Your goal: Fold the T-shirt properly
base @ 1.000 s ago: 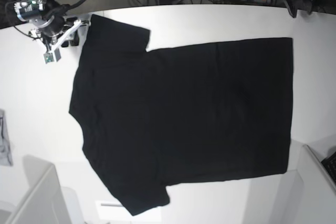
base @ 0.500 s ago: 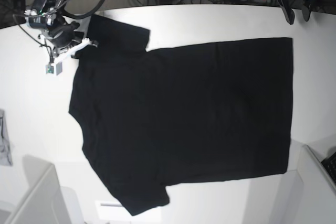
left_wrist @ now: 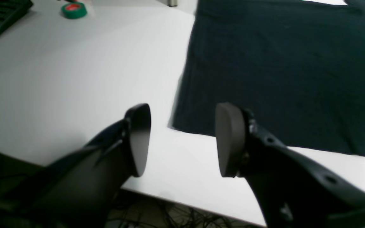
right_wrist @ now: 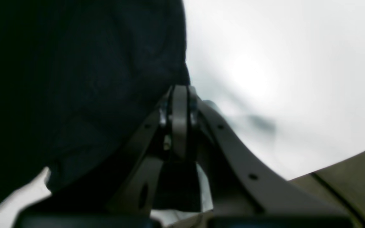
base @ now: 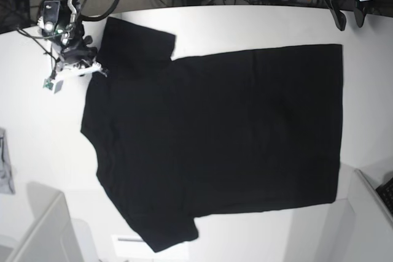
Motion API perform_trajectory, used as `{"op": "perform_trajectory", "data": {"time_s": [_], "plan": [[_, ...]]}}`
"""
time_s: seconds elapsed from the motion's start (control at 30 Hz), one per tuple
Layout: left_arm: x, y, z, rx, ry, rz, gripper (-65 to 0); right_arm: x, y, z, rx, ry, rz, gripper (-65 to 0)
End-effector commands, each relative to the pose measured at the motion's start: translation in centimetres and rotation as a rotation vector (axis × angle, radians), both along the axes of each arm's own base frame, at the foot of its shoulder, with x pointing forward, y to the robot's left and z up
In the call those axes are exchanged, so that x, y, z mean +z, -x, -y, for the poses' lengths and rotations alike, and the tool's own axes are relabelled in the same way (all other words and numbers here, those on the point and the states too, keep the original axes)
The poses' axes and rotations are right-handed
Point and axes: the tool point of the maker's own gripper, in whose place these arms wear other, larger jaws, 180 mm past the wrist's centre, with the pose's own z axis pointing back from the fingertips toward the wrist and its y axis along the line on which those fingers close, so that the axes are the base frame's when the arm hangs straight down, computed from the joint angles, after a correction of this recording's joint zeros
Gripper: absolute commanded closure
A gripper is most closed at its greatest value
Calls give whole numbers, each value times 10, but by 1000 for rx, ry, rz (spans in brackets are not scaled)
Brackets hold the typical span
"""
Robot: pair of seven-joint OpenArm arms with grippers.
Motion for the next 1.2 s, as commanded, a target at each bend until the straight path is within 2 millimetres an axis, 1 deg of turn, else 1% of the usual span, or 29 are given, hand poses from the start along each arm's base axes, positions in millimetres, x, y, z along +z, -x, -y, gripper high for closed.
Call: {"op": "perform_trajectory", "data": {"time_s": [0.0,0.03,0.07,0.2,0.37,0.47,0.53,0.77,0.87,0.97,1.0,1.03,1.1,1.13,1.17], "plan": [[8,0,-3,-3,-18,22,-319,6,-3,4,-41,5,24,0],[8,0,-3,-3,-18,22,-319,5,0,7,-89,-2,17,0],[8,0,-3,-3,-18,22,-319,4,1,5,-107,-10,10,0],[8,0,-3,-5,-18,22,-319,0,0,-15,-51,-28,0,0],[9,0,-3,-4,-19,22,-319,-1,0,-22,-47,-45,-1,0],[5,3,-4,1,-17,11,-319,-2,1,-28,-54,-64,-2,0],[1,6,-5,4,-14,-1,-319,-2,1,-29,-55,-66,-2,0],[-7,11,-8,15,-13,-24,-319,0,-1,-21,-64,-45,2,0],[-5,6,-8,14,-11,-7,-319,1,-1,-13,-39,-10,0,0],[-5,5,-8,14,-11,-4,-311,2,-1,-13,-35,-9,1,0],[-5,5,-7,13,-11,-3,-283,3,-2,-13,-32,-10,3,0],[-4,5,-8,15,-14,-2,-232,3,-1,-12,-36,-10,4,0],[-3,4,-9,16,-16,0,-91,3,-3,-15,-17,-25,9,0],[-3,4,-9,16,-16,0,-3,4,-5,-21,12,-65,19,0],[-3,4,-9,16,-16,0,0,5,-6,-26,27,-125,33,0]]}}
